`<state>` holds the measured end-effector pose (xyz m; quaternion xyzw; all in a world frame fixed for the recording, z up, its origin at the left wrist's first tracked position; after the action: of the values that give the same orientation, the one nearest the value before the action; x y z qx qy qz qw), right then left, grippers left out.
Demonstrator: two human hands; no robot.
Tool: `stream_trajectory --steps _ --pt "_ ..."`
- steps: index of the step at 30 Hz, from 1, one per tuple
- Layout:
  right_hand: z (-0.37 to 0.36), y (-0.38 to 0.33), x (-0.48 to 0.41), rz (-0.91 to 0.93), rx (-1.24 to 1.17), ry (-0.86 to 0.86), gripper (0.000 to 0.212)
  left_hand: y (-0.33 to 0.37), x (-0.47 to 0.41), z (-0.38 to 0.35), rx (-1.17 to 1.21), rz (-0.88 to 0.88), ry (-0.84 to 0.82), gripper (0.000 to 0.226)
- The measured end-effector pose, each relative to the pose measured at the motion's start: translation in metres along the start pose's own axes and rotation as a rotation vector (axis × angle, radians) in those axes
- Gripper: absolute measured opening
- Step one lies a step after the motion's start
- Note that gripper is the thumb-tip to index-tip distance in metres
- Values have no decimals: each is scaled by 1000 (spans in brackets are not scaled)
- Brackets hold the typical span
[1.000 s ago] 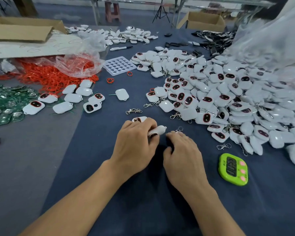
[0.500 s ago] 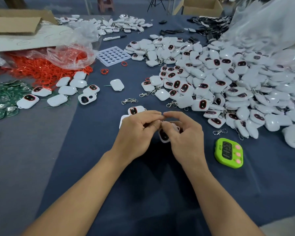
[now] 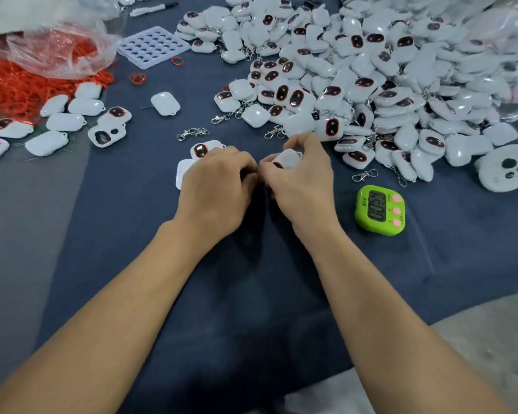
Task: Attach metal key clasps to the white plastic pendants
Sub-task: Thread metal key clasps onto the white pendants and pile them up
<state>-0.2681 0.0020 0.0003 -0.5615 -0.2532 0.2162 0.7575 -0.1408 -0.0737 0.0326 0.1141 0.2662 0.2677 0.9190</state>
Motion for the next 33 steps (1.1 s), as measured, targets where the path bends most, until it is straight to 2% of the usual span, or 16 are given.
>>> stream_trajectory --steps 4,7,12,16,20,22,26,33 --pt "-2 -4 6 104 -8 -19 20 -2 6 10 33 69 70 9" --pt "-2 -5 6 129 91 -21 10 -8 9 11 190 121 91 10" --pt "-8 -8 8 167 158 -79 11 -18 9 11 453 191 93 26" --pt "-5 -4 6 123 37 -117 11 -21 11 13 454 185 122 31" --pt "-3 0 4 55 -63 -118 17 -20 14 17 419 187 184 22" --pt "-2 1 4 47 -27 -88 15 -21 14 19 428 203 198 23" --pt "-1 -9 12 143 68 -21 6 -24 12 23 465 211 228 27" --pt "-1 -11 14 158 33 -67 13 -30 12 14 679 249 191 31"
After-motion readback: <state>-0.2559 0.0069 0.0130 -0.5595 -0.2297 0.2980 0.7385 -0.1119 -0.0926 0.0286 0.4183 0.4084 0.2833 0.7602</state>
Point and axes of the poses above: each hand's wrist, its own x-axis away from the middle knuckle, its own z-axis out of the back of the hand, y = z × x, the point moved 9 cm from there along -x, towards the middle knuckle, and after that the axes turned 8 degrees about -z, right-handed, at the moved point
